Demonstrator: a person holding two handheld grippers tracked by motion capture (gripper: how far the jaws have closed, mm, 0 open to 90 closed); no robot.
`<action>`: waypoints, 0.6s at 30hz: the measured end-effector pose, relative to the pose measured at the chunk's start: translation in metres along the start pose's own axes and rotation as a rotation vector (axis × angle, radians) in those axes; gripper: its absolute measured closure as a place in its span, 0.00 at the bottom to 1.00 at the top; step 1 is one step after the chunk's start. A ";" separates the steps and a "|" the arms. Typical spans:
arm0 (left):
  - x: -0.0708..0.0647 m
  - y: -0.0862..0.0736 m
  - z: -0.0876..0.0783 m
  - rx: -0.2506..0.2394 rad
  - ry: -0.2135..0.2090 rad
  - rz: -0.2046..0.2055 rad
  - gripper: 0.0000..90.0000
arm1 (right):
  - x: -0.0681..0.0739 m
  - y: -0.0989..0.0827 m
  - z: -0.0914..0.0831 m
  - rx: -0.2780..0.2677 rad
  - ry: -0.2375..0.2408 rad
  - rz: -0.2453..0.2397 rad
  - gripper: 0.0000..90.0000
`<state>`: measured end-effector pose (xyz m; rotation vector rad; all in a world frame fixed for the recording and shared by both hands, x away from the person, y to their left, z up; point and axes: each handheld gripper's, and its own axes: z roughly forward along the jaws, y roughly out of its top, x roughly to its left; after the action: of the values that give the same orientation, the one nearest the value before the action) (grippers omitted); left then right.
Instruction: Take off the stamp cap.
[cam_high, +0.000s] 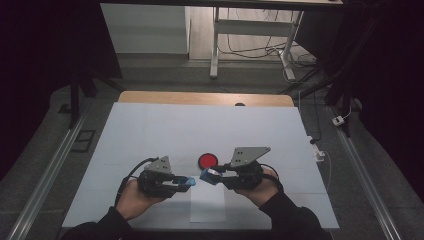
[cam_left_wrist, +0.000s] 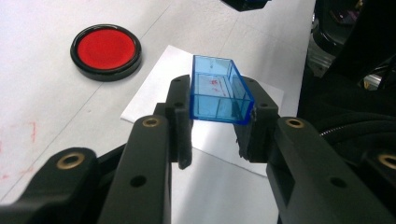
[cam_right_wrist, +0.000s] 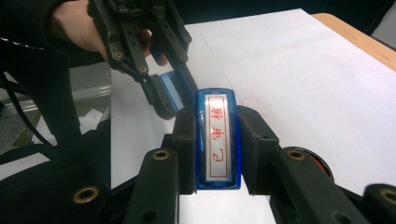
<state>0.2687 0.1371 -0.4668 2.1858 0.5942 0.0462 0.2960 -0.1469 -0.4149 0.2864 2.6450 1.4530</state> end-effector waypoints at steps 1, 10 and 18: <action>-0.001 -0.001 -0.002 0.000 0.009 0.000 0.76 | 0.000 0.000 0.000 -0.002 0.000 0.003 0.79; -0.005 -0.011 -0.019 -0.030 0.037 -0.030 0.76 | 0.000 -0.001 0.000 0.007 -0.008 0.016 0.79; -0.009 -0.024 -0.040 -0.058 0.093 -0.065 0.76 | -0.002 -0.002 0.000 0.007 -0.017 0.022 0.79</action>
<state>0.2417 0.1752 -0.4579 2.1154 0.7067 0.1295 0.2975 -0.1480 -0.4163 0.3284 2.6424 1.4407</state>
